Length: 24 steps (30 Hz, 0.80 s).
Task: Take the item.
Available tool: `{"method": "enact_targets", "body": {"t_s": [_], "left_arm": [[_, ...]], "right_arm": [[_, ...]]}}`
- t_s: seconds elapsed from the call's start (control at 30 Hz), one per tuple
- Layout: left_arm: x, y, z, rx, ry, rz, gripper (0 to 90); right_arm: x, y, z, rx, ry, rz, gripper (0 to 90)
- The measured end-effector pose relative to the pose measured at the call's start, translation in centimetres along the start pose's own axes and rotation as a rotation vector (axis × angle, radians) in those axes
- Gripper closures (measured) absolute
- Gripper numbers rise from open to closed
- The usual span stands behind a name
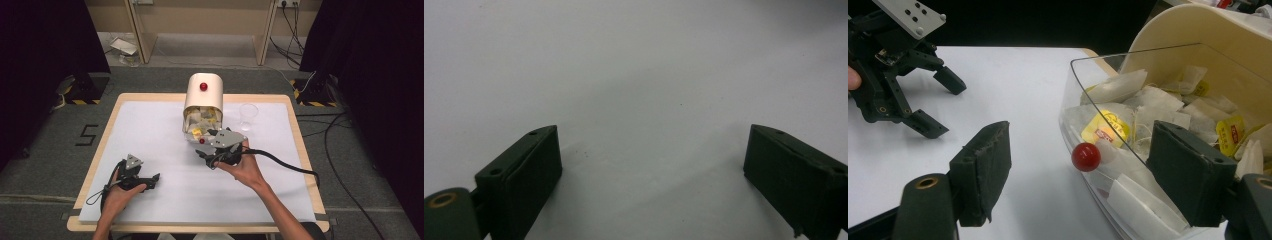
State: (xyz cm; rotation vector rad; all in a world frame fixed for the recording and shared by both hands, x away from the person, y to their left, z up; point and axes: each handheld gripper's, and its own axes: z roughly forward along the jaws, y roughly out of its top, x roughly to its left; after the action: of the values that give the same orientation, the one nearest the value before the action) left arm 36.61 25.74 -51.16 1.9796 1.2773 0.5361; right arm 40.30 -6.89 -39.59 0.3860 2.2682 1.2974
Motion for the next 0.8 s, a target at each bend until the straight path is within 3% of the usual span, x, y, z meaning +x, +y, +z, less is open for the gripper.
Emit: {"method": "enact_targets", "body": {"t_s": [0.8], "left_arm": [[0.0,0.0,0.0,0.000,0.002,0.001,7.5]], "right_arm": [[1.6,-0.5,-0.9,0.012,0.013,-0.015,27.5]]}}
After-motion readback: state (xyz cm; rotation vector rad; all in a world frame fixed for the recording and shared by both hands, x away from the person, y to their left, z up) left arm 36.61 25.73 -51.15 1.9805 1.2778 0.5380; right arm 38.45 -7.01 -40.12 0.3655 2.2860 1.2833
